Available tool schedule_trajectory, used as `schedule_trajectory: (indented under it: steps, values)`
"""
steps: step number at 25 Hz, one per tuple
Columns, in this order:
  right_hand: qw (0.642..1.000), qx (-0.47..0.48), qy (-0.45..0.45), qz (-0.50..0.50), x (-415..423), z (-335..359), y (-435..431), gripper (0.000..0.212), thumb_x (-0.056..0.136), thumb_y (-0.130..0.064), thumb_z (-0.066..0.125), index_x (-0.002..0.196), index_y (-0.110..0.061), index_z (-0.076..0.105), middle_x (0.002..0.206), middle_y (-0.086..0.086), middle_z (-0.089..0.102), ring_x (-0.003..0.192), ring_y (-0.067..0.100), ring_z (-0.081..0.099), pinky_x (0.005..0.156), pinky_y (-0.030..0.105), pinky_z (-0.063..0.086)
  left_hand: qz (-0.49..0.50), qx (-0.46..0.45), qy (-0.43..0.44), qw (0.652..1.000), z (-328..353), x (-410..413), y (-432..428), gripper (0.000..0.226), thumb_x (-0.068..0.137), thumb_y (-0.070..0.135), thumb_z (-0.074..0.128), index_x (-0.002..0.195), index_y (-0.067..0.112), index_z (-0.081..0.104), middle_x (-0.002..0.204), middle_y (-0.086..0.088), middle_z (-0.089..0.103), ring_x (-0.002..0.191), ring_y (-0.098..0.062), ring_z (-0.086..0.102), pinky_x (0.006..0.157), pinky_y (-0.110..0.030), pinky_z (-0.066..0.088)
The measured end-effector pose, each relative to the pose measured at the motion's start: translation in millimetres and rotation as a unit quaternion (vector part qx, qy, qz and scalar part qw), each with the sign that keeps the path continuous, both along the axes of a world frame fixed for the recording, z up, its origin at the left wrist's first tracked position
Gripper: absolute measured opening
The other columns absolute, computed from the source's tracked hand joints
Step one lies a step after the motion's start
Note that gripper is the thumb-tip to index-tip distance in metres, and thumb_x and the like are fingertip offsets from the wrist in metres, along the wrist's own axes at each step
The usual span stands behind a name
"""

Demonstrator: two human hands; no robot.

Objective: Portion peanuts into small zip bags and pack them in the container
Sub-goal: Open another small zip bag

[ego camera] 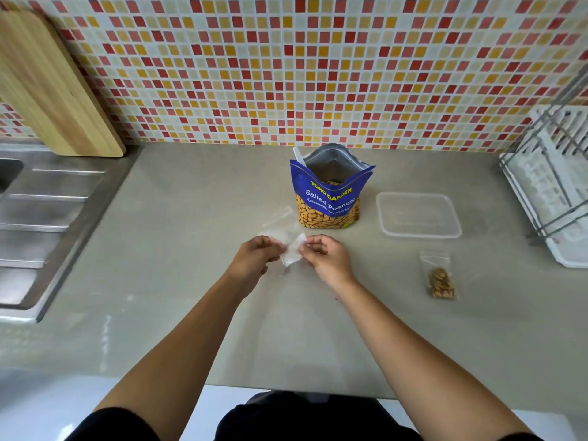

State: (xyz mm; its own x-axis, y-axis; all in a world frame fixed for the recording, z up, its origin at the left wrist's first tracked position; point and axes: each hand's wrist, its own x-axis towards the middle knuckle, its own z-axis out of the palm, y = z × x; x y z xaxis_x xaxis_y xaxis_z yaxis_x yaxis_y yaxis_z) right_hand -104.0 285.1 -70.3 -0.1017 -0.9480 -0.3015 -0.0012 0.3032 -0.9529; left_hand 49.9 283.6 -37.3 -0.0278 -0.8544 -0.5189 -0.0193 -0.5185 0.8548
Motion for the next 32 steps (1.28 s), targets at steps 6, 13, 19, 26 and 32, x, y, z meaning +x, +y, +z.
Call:
schedule_trajectory:
  steps: [6, 13, 19, 26, 32]
  values:
    - [0.999, -0.021, 0.003, 0.035, -39, 23, 4, 0.010, 0.084, -0.005, 0.064, 0.087, -0.014, 0.067, 0.066, -0.006, 0.057, 0.054, 0.001, 0.049, 0.055, 0.015, 0.042, 0.008, -0.051, 0.057, 0.997, 20, -4, -10, 0.021, 0.084, 0.003, 0.064, 0.100, 0.015, 0.060, 0.083, -0.002, 0.064, 0.075, -0.012, 0.062, 0.071, -0.022, 0.048]
    - [0.996, -0.052, -0.055, -0.046, -66, 44, 5, 0.029, 0.078, -0.001, 0.071, 0.091, -0.022, 0.057, 0.083, -0.001, 0.067, 0.062, -0.001, 0.060, 0.057, 0.016, 0.048, -0.034, -0.055, 0.095, 0.993, 29, -36, -10, 0.008, 0.091, 0.011, 0.057, 0.094, 0.011, 0.065, 0.076, 0.001, 0.070, 0.071, -0.013, 0.070, 0.064, -0.019, 0.056]
    - [0.994, -0.067, -0.055, -0.063, -82, 48, 4, 0.028, 0.079, -0.001, 0.070, 0.091, -0.022, 0.057, 0.078, -0.004, 0.069, 0.062, 0.000, 0.060, 0.056, 0.016, 0.048, -0.032, -0.039, 0.171, 0.984, 30, -45, -15, 0.016, 0.094, 0.007, 0.050, 0.098, 0.004, 0.065, 0.073, 0.000, 0.072, 0.073, -0.012, 0.070, 0.064, -0.018, 0.056]
    - [0.994, -0.068, -0.050, -0.065, -88, 51, 1, 0.028, 0.079, 0.000, 0.069, 0.091, -0.021, 0.056, 0.081, 0.000, 0.068, 0.058, -0.004, 0.059, 0.055, 0.013, 0.046, -0.029, -0.025, 0.197, 0.980, 33, -53, -18, 0.015, 0.092, 0.006, 0.052, 0.098, 0.006, 0.066, 0.076, 0.001, 0.073, 0.072, -0.010, 0.070, 0.062, -0.018, 0.056]
    - [0.994, -0.075, -0.051, -0.059, -90, 51, -3, 0.026, 0.079, 0.000, 0.068, 0.090, -0.021, 0.057, 0.075, -0.004, 0.069, 0.058, -0.002, 0.060, 0.054, 0.013, 0.047, -0.027, -0.024, 0.190, 0.981, 33, -54, -21, 0.017, 0.088, -0.002, 0.055, 0.097, 0.007, 0.066, 0.074, 0.000, 0.071, 0.065, -0.007, 0.067, 0.062, -0.018, 0.056]
